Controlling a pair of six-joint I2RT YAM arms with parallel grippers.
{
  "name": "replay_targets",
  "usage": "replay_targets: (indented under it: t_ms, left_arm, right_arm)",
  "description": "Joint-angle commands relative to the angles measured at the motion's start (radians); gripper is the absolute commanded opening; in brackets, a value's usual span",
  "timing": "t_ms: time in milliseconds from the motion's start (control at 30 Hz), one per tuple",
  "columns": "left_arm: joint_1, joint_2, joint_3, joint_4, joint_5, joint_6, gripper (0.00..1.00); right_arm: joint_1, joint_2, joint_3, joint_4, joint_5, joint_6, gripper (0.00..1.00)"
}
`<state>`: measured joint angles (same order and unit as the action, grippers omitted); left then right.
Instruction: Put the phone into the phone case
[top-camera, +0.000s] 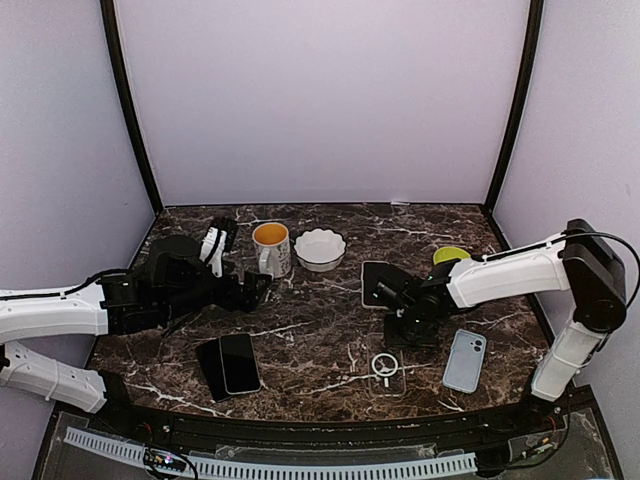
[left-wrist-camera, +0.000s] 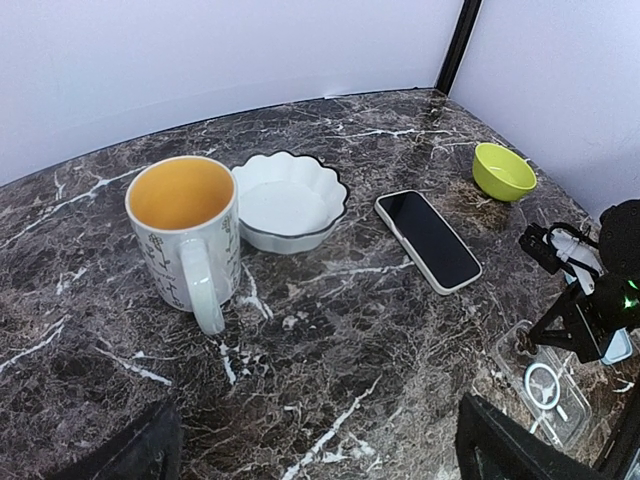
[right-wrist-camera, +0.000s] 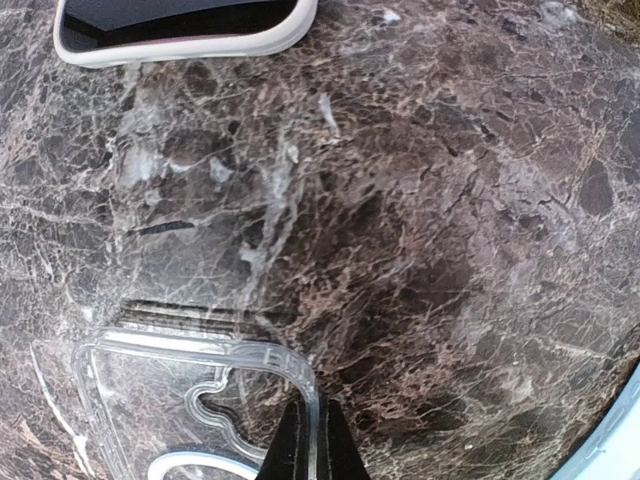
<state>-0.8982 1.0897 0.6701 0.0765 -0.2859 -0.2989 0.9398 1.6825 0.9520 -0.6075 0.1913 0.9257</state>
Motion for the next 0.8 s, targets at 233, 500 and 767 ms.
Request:
replay_targets:
  t_ms: [233, 500, 767]
  left_arm:
    - [0.007, -0.025, -0.008, -0.019, -0.013, 0.003, 0.98]
    - [0.033, -0.025, 0.056, -0.285, -0.026, -0.107, 0.98]
    - [0.149, -0.074, 0.051, -0.510, 0.159, -0.209, 0.94]
  right_arm:
    - [0.018, 0.026, 0.069, -0.079, 0.049, -0.016, 0.35]
    - [0.126, 0.050, 0.255, -0.129, 0.189, -0.084, 0.78]
    - [0.267, 0.149, 0.483, -0.060, 0.223, -0.126, 0.99]
